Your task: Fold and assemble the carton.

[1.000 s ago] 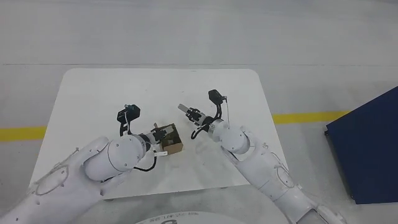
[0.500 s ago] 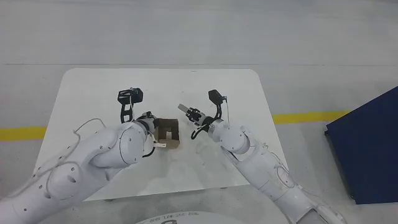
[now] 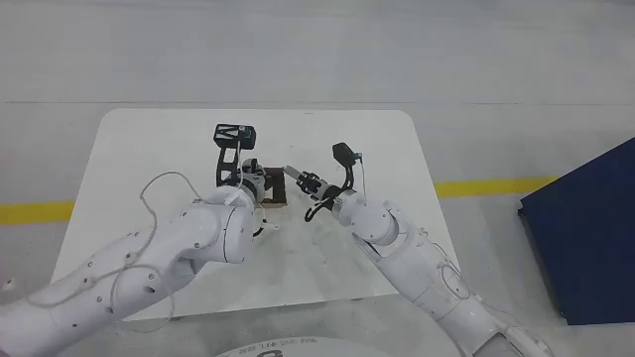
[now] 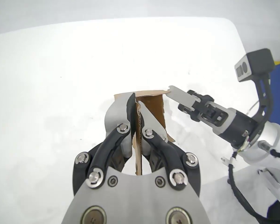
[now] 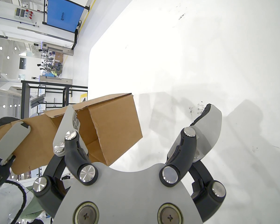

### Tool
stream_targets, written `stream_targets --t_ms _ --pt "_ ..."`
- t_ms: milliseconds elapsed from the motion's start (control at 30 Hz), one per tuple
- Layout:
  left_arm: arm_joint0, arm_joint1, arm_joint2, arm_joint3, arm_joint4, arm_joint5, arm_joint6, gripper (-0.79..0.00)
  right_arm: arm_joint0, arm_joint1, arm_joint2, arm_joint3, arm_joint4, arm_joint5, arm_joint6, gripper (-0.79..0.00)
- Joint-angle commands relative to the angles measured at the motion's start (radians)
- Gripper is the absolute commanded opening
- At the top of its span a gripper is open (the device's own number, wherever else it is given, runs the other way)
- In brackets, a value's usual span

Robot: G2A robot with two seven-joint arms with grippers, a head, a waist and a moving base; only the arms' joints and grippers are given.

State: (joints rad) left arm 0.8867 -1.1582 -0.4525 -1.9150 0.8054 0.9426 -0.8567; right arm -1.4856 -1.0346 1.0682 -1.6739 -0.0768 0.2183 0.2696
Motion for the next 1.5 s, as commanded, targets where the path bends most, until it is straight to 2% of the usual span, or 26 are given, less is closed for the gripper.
stream_targets --t_ms 0,133,267,367,467,567,667,867,1167,1467 --pt "-0.01 -0.011 -0.003 0.044 -0.014 -0.015 -0.002 -0.785 0.0 0.0 0.0 0.0 0.0 0.0 0.0 0.0" --pt "-0.03 -0.027 0.006 0.119 0.01 -0.016 -0.022 -0.785 -0.007 -0.003 0.005 0.003 0.008 -0.011 -0.021 0.0" --pt "-0.04 -0.043 0.017 0.165 0.034 -0.034 -0.029 -0.785 -0.033 -0.002 0.025 0.013 0.018 -0.082 -0.027 0.0" --pt "-0.046 -0.056 0.025 0.189 0.057 -0.047 -0.023 -0.785 -0.016 -0.005 0.027 0.019 0.029 -0.027 0.003 0.0" --pt "-0.05 -0.068 0.025 0.2 0.065 -0.064 -0.022 -0.785 0.033 -0.017 0.01 0.027 0.049 0.078 0.008 0.0" --pt "-0.05 -0.078 0.019 0.216 0.075 -0.075 -0.013 -0.785 0.082 -0.03 -0.015 0.047 0.068 0.13 0.017 0.0" --pt "-0.047 -0.087 0.015 0.237 0.087 -0.081 -0.015 -0.785 0.122 -0.047 -0.034 0.074 0.109 0.206 -0.017 0.0" --pt "-0.033 -0.099 -0.004 0.247 0.096 -0.102 -0.033 -0.785 0.2 -0.074 -0.11 0.114 0.076 0.328 -0.018 0.0" --pt "-0.005 -0.112 -0.036 0.266 0.105 -0.123 -0.043 -0.785 0.238 -0.091 -0.195 0.124 -0.053 0.368 0.0 0.0" --pt "0.021 -0.124 -0.075 0.269 0.112 -0.129 -0.054 -0.785 0.267 -0.107 -0.252 0.136 -0.169 0.458 0.02 0.0"
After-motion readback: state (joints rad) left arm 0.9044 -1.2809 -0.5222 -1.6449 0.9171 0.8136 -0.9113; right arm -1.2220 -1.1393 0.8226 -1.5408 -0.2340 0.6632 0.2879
